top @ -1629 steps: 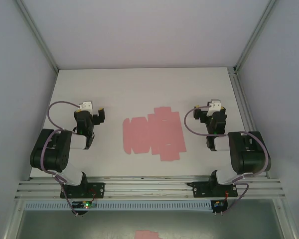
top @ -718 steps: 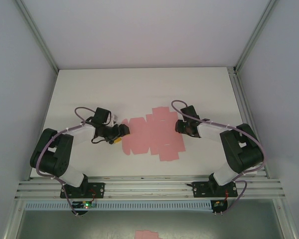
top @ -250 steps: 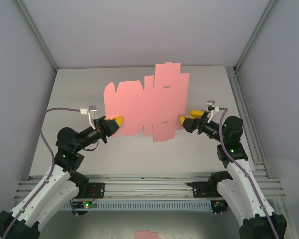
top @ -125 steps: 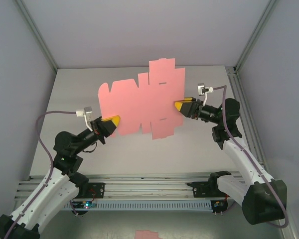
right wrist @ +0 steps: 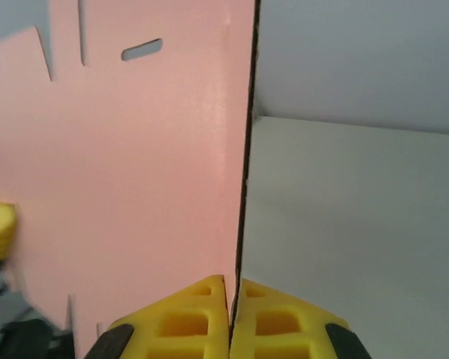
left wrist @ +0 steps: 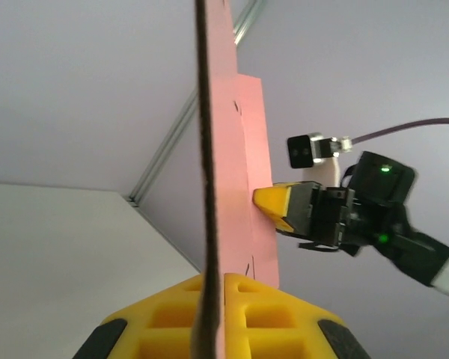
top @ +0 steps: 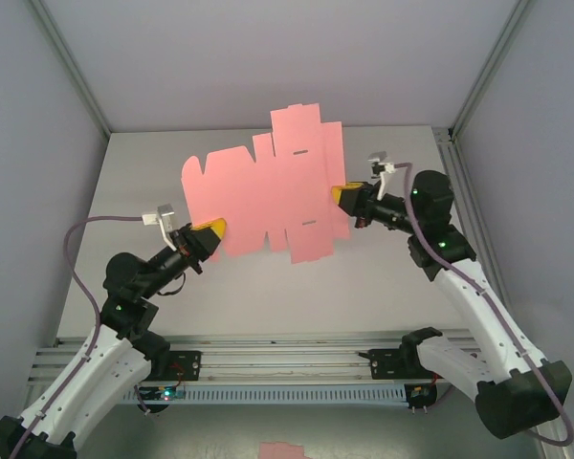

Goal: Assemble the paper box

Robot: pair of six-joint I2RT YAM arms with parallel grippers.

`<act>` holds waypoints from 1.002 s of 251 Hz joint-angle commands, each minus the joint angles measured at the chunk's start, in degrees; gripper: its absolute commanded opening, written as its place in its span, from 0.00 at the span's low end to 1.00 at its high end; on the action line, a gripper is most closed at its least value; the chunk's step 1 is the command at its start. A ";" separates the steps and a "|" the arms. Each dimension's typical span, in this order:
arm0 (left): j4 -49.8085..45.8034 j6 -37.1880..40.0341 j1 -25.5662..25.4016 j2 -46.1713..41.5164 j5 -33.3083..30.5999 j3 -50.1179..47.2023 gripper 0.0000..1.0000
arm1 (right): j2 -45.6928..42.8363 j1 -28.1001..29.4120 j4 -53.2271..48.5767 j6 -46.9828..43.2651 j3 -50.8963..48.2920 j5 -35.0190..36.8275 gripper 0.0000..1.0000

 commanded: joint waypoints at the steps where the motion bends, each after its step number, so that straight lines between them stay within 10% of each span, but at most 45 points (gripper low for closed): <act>1: -4.63 0.96 -0.91 1.35 -3.59 1.13 0.00 | 0.83 7.41 -13.94 -12.89 4.19 22.56 0.00; 79: -11.49 1.13 -2.41 11.88 -12.59 4.43 0.00 | 8.23 26.27 -16.43 -15.98 12.01 54.70 0.00; 129: -8.05 1.14 -3.12 15.28 -11.49 2.67 0.03 | 12.20 27.75 -18.41 -16.92 16.12 54.04 0.00; 187: -22.19 2.44 -3.31 12.90 -20.24 4.08 0.98 | 13.80 27.05 -21.36 -28.10 18.87 44.88 0.00; 251: -53.08 1.98 -3.33 6.58 -39.57 9.82 1.00 | 16.84 21.22 -35.06 -42.96 25.96 33.50 0.00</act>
